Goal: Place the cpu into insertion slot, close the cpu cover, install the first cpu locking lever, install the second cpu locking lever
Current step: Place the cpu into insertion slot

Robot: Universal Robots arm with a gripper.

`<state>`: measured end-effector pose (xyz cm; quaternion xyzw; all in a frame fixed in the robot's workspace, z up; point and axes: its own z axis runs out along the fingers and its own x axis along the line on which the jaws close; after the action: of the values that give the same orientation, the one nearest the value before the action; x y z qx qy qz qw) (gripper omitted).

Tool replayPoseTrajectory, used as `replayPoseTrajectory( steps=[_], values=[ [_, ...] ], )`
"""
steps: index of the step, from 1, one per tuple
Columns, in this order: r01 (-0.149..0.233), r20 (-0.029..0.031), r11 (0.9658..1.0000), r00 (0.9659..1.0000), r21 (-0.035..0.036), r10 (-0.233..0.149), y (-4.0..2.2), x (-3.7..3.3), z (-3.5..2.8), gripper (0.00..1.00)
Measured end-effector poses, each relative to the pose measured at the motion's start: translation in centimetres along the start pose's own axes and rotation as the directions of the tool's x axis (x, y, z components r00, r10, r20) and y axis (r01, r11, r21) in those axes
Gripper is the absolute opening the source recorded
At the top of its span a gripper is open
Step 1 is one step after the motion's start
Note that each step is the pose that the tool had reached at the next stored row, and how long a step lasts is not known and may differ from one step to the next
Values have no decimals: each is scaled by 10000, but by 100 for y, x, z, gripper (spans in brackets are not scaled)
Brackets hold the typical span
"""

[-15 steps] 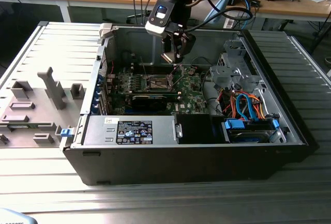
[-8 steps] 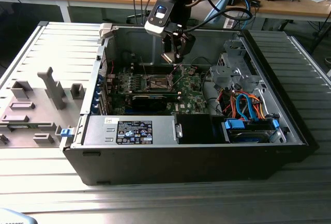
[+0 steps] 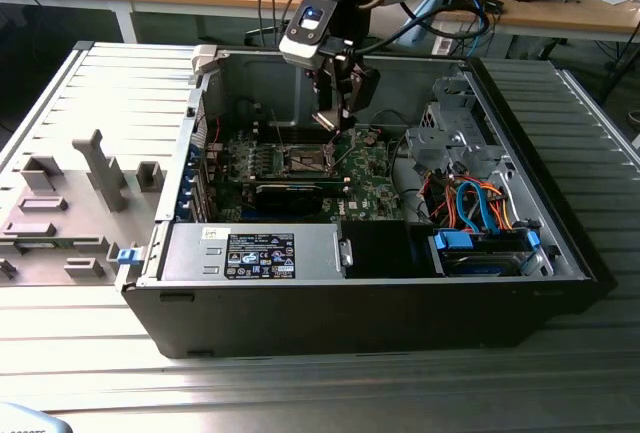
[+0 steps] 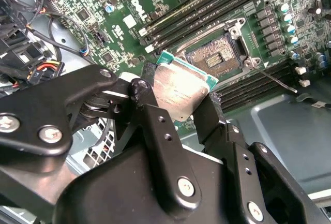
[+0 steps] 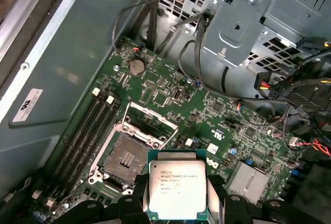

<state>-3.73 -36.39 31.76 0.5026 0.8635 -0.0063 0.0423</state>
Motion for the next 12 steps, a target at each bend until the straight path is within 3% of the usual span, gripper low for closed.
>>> replayPoseTrajectory(
  steps=[7, 12],
  values=[
    [-6, 2, 10000, 10000, 1, 6, 0, 0, 1, 54],
    [-337, 15, 9994, 9994, 28, 337, 0, 1, 2, 54]
  ],
)
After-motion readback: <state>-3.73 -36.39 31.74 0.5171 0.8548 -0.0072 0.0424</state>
